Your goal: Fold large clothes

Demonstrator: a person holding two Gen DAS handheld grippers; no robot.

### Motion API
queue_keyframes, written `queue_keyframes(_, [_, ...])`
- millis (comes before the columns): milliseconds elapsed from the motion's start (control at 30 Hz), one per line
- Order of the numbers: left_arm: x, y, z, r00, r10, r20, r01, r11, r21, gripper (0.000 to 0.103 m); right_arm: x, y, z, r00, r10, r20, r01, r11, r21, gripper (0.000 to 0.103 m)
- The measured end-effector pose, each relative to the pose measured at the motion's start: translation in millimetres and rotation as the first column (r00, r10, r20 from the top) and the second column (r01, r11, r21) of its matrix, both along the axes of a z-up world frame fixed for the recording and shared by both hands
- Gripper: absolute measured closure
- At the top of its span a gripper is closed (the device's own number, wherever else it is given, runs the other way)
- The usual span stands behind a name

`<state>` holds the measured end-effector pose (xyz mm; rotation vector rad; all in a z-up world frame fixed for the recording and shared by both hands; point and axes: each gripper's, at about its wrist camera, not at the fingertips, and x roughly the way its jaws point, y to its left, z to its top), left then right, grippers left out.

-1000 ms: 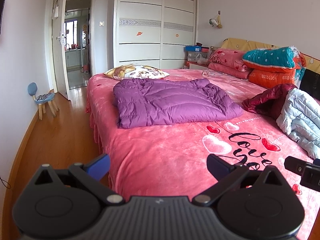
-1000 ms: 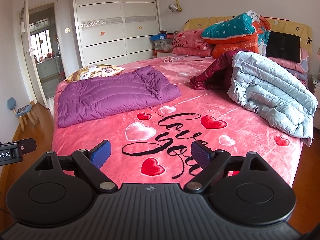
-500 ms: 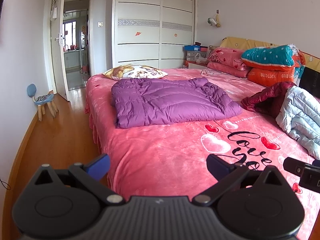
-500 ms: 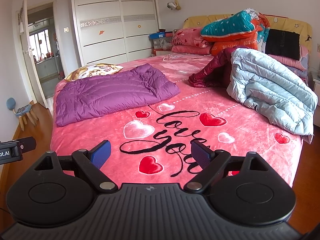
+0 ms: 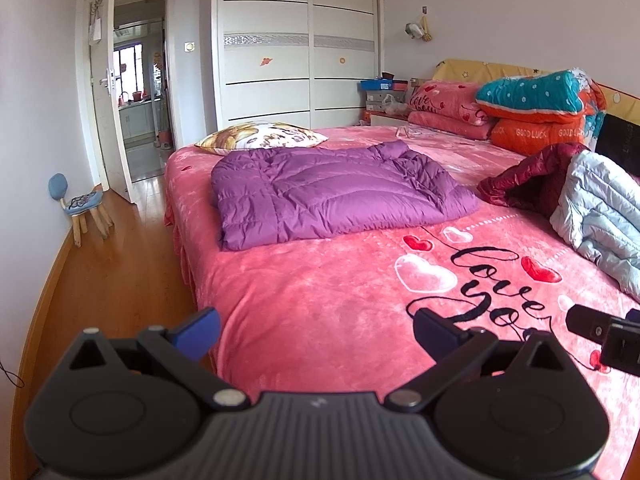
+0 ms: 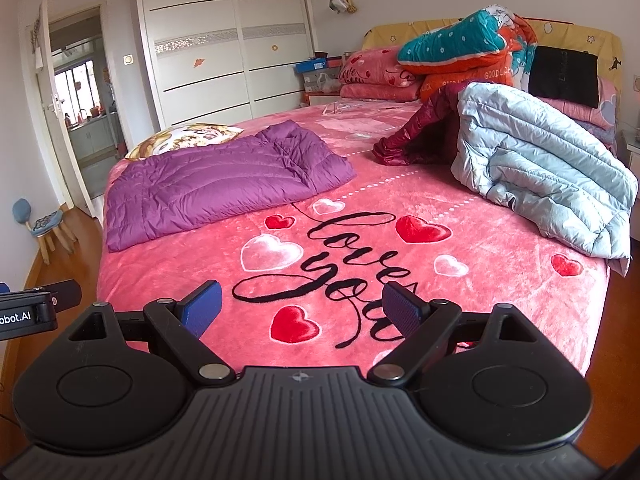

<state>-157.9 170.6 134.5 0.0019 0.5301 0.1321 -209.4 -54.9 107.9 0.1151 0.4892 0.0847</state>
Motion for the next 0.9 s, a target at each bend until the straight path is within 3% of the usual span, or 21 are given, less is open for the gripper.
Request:
queue_keyframes(367, [13.3,-14.9,-12.4,0.999,-0.040,-0.030,0.039,0.999,-0.036,0.001,7.9,-11.4,-10.3,0.999,-0.039,-0.018,0.039,0.999,-0.003,0.000])
queue_keyframes(900, [36.7,-53.8,-34.4,0.992,-0.115,-0.056,0.114,0.993,-0.027,0.001,15.5,-31.0,-27.9,0.990,-0.124,-0.062,0.125,0.992,0.016,0.000])
